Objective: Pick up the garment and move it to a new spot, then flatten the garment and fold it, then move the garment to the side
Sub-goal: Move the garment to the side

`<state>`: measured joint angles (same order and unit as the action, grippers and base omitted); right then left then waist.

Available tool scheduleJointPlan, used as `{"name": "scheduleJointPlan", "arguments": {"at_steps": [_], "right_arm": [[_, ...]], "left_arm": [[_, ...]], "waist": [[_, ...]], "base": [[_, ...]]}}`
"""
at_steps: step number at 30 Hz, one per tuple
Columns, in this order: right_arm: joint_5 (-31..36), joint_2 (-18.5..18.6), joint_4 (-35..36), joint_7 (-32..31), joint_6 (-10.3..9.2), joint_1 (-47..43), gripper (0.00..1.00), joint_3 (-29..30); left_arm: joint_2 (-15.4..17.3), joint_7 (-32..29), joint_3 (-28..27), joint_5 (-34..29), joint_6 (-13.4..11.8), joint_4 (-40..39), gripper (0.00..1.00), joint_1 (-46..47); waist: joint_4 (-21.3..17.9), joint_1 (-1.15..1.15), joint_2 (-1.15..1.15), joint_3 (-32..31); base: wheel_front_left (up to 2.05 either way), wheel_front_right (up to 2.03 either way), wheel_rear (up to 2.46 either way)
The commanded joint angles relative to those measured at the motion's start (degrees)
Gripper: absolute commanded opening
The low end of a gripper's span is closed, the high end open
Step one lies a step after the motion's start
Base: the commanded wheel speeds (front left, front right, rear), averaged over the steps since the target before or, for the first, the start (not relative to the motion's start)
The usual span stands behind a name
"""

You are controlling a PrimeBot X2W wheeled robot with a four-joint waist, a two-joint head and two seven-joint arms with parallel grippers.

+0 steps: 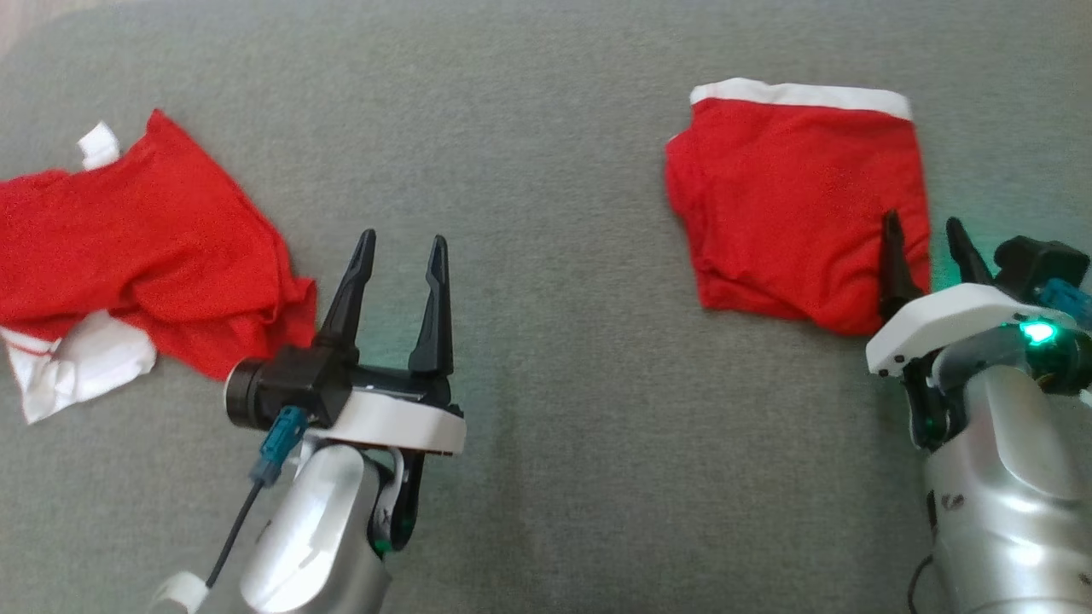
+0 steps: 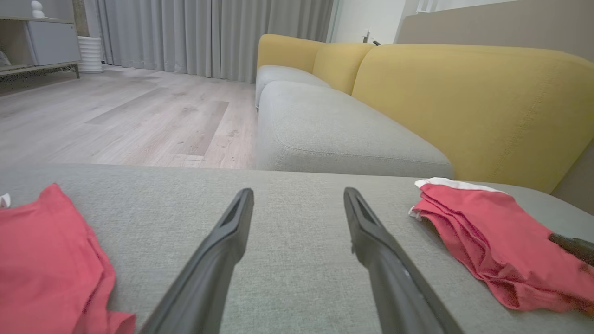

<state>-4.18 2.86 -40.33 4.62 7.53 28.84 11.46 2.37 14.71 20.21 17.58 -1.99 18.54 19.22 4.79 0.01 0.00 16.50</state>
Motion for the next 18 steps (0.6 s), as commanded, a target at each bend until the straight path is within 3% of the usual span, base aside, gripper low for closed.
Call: {"name": "scheduleJointPlan", "arguments": {"at_steps": [1,7,8,9,18], "right_arm": [[-0.07,0.31,0.06,-0.29,-0.04,2.07,1.00,-1.02],[-0.60,1.00,-7.69,-2.07,-0.04,5.46,1.00,-2.72],[-0.53,1.32,-8.57,-2.10,-0.04,5.84,0.33,-3.59],[-0.30,1.74,-9.20,-1.68,-0.04,6.12,0.00,-4.39],[4.25,7.60,-11.66,2.92,-0.04,7.27,0.00,-10.91]], "left_arm": [[0.51,0.29,-1.44,-0.31,-0.08,-1.70,1.00,2.20],[0.51,0.29,-1.47,-0.59,-0.07,-1.57,1.00,2.77],[0.51,0.29,-1.56,-0.70,-0.04,-1.52,1.00,2.80],[0.51,0.29,-1.67,-0.78,-0.01,-1.45,1.00,2.80],[0.51,0.29,-2.60,-1.12,-0.03,-0.74,1.00,1.25]], "waist": [[1.01,-0.01,0.00,0.92],[2.10,-0.01,0.00,1.72],[2.17,-0.01,0.00,1.71],[2.19,-0.01,0.00,1.61],[0.15,-0.01,0.00,-2.19]], "base": [[0.00,0.00,0.00],[0.00,0.00,0.00],[0.00,0.00,0.00],[0.00,0.00,0.00],[0.00,0.00,0.00]]}}
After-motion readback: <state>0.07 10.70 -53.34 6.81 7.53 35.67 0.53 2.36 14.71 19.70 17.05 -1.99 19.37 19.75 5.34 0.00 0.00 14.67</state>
